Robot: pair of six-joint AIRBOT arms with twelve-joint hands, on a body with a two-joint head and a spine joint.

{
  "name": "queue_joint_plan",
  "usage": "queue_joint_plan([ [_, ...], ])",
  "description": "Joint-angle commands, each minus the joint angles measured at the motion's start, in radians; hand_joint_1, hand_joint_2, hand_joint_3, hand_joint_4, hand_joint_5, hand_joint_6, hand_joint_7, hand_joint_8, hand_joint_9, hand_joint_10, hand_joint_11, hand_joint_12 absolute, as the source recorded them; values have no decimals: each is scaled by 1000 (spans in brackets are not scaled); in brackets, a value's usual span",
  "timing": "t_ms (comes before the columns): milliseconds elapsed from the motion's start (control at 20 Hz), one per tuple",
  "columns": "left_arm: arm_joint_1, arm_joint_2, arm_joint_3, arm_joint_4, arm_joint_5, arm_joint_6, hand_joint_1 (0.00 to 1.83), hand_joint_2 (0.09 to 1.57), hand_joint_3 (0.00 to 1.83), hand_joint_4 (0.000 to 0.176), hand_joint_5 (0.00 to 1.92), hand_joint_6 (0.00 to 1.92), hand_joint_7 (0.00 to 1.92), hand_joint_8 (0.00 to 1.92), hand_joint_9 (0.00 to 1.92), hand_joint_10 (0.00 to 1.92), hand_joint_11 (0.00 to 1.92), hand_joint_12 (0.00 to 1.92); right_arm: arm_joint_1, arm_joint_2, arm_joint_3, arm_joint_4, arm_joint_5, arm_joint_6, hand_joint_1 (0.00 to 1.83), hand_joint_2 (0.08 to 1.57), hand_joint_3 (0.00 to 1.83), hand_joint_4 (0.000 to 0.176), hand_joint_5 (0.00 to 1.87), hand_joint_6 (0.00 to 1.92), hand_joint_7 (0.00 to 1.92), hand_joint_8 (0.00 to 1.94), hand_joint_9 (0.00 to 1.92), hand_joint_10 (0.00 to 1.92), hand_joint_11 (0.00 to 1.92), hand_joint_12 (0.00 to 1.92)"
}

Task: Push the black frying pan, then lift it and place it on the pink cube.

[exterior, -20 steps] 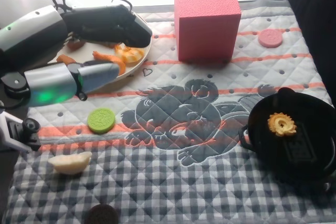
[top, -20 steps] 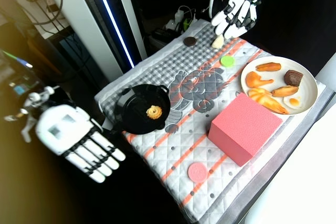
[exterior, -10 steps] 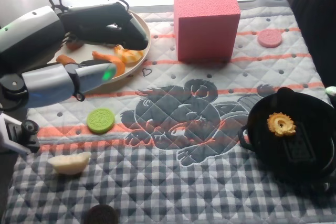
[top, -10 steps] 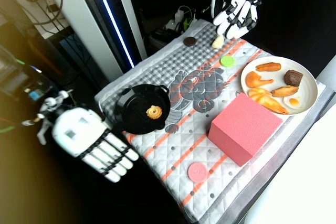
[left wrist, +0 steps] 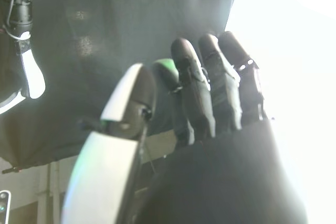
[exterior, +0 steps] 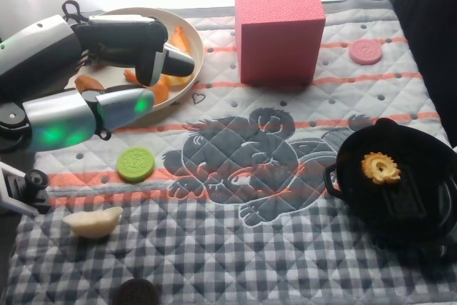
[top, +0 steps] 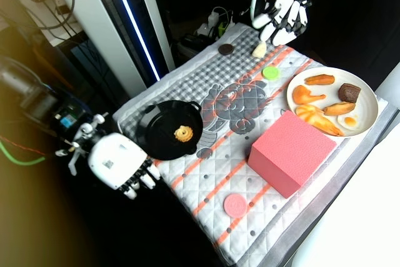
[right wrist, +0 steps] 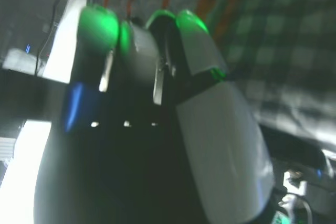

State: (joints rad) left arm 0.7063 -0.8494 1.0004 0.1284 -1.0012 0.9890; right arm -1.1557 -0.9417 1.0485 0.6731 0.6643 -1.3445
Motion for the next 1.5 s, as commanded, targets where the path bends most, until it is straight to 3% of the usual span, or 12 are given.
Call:
queue_joint_plan([
  [0, -1, 7, -2, -31, -134, -7, 901, 1438, 1, 0, 436, 1769, 695, 120, 354, 597, 0, 1495, 13, -12, 3, -15, 83, -11, 1412, 1313, 0, 0, 1367, 1921, 1541, 1941, 1644, 1921, 1674, 1921],
  [100, 13, 7, -3, -42, -144, -7, 861, 1449, 2, 0, 425, 1788, 661, 105, 337, 572, 0, 1430, 9, -13, -8, -3, 124, -11, 1377, 1356, 0, 0, 1303, 1921, 1503, 1941, 1613, 1921, 1466, 1921],
  [150, 19, 8, -3, -47, -148, -7, 838, 1450, 0, 0, 427, 1788, 654, 82, 336, 495, 0, 1367, 9, -12, -17, -2, 148, -11, 1387, 1354, 0, 0, 1230, 1921, 1458, 1941, 1595, 1921, 1541, 1921],
  [200, 22, 8, -3, -49, -150, -7, 836, 1452, 0, 0, 425, 1791, 670, 81, 355, 481, 0, 1431, 6, -12, -24, -2, 165, -11, 1356, 1357, 0, 0, 1262, 1921, 1469, 1941, 1608, 1921, 1611, 1921],
  [250, 24, 8, -3, -53, -153, -7, 806, 1460, 0, 0, 419, 1802, 726, 137, 378, 550, 0, 1465, -5, -3, -42, -1, 204, -11, 1357, 1351, 0, 0, 1260, 1921, 1462, 1941, 1602, 1921, 1645, 1921],
  [400, 36, 8, -3, -65, -163, -7, 774, 1471, 3, 0, 403, 1826, 646, 129, 333, 637, 0, 1488, -45, 26, -94, -1, 314, -10, 1291, 1382, 8, 0, 1291, 1921, 1520, 1941, 1631, 1921, 1647, 1921],
  [550, 50, 7, -3, -76, -173, -7, 839, 1441, 1, 0, 442, 1768, 698, 95, 401, 635, 0, 1554, -90, 65, -156, -1, 441, -7, 1312, 1374, 0, 0, 1256, 1921, 1497, 1941, 1605, 1921, 1594, 1921],
  [700, 52, 6, -3, -80, -175, -7, 752, 1458, 0, 2, 418, 1805, 668, 60, 347, 712, 0, 1555, -153, 104, -202, -12, 574, 54, 1322, 1359, 0, 0, 1253, 1921, 1511, 1941, 1629, 1921, 1613, 1921],
  [850, 53, 5, -3, -84, -176, -5, 826, 1438, 0, 0, 446, 1764, 687, 44, 319, 593, 0, 1499, -176, 121, -223, -26, 645, 88, 1308, 1349, 0, 0, 1291, 1921, 1554, 1941, 1669, 1921, 1645, 1921],
  [1000, 66, 2, -3, -96, -187, -4, 863, 1425, 2, 0, 461, 1741, 721, 54, 356, 719, 0, 1610, -186, 129, -236, -41, 718, 114, 1292, 1334, 0, 0, 1282, 1921, 1567, 1941, 1685, 1921, 1667, 1921],
  [1200, 84, 2, -3, -111, -204, -4, 833, 1434, 0, 0, 451, 1756, 731, 56, 328, 695, 0, 1570, -188, 139, -251, -73, 799, 144, 1318, 1323, 0, 0, 1288, 1921, 1566, 1941, 1692, 1921, 1684, 1921],
  [1450, 84, 1, -3, -113, -206, -4, 855, 1434, 0, 0, 450, 1755, 762, 86, 352, 780, 0, 1604, -183, 156, -255, -101, 873, 165, 1215, 1348, 3, 0, 1240, 1921, 1528, 1941, 1699, 1921, 1706, 1921],
])
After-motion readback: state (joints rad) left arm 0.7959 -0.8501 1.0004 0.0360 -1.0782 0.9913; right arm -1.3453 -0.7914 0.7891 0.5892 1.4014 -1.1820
